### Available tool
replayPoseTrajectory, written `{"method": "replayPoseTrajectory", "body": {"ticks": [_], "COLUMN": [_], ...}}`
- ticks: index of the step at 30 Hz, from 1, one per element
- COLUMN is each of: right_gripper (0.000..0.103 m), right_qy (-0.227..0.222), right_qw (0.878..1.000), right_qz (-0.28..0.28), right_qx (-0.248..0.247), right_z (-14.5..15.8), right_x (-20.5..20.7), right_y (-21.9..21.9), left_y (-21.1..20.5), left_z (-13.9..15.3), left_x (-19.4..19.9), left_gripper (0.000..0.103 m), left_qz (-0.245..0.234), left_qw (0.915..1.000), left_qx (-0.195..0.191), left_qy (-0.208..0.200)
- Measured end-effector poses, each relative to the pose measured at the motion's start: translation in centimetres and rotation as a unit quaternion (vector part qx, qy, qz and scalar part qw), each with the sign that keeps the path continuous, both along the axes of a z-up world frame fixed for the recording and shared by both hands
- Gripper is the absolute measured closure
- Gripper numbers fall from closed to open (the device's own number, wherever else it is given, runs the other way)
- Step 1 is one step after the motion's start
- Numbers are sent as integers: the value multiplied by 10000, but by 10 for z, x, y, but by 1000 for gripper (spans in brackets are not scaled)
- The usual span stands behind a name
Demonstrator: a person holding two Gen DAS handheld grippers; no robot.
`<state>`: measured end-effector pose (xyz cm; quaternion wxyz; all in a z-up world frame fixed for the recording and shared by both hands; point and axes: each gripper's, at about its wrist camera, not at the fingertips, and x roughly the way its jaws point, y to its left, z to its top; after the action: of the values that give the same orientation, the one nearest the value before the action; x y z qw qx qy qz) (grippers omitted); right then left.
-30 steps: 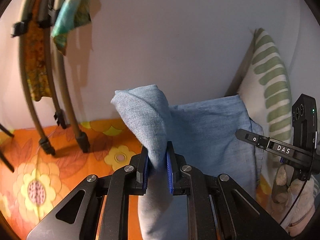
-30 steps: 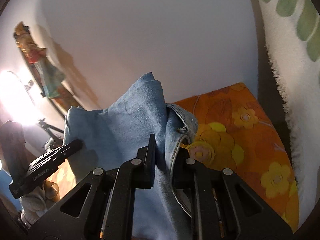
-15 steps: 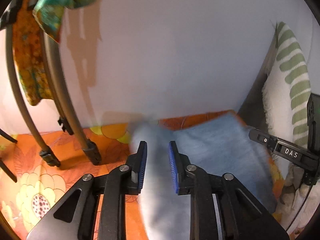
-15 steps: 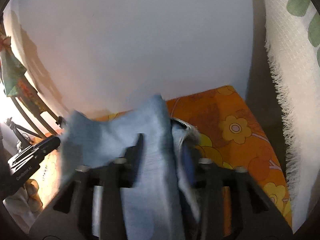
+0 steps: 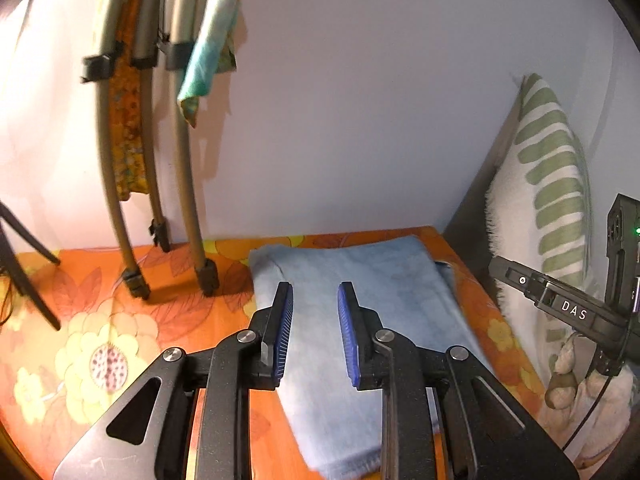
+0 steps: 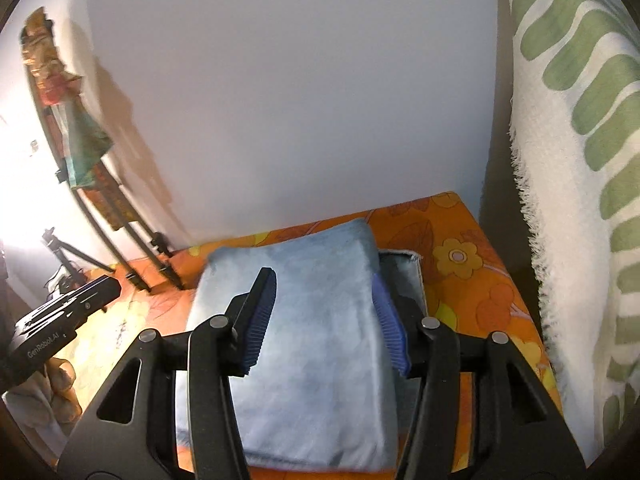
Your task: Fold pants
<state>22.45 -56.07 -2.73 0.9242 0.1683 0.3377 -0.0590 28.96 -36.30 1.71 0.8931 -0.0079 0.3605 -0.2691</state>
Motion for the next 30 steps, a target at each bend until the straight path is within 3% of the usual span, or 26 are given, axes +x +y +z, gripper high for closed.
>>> {"method": "replayPoseTrajectory", "body": {"ticks": [9,12,15,19,22,27,30], "right_gripper": [47,46,45,31,30,30,27], "right_qy": [-75,-90,-94,-185,-254,-243,-271], "right_qw": [10000,9999,9999,9997,9995,9992,9990], "right_qz": [7,-15,-52,-129,-127,-199,-235], "right_qx": [50,70,71,-45,-113,-229,-261], "right_z": [29,32,37,45,50,51,48], "right_x": [-72,-95,-121,-156,-181,-216,-236], "right_y": [35,48,60,75,86,103,114], "left_y": [39,54,68,88,103,126,137], "left_z": [33,45,56,66,72,79,78], "left_x": [-60,-86,-114,-151,-176,-214,-229], "left_gripper": [80,64,62,62,40,37,30], "left_qz": [-81,-99,-182,-253,-262,-275,-274], "left_qw": [9999,9997,9994,9992,9988,9978,9974], "left_qx": [-108,-78,-2,34,4,-6,-63], "left_qy": [-79,-201,-282,-317,-408,-606,-667]}}
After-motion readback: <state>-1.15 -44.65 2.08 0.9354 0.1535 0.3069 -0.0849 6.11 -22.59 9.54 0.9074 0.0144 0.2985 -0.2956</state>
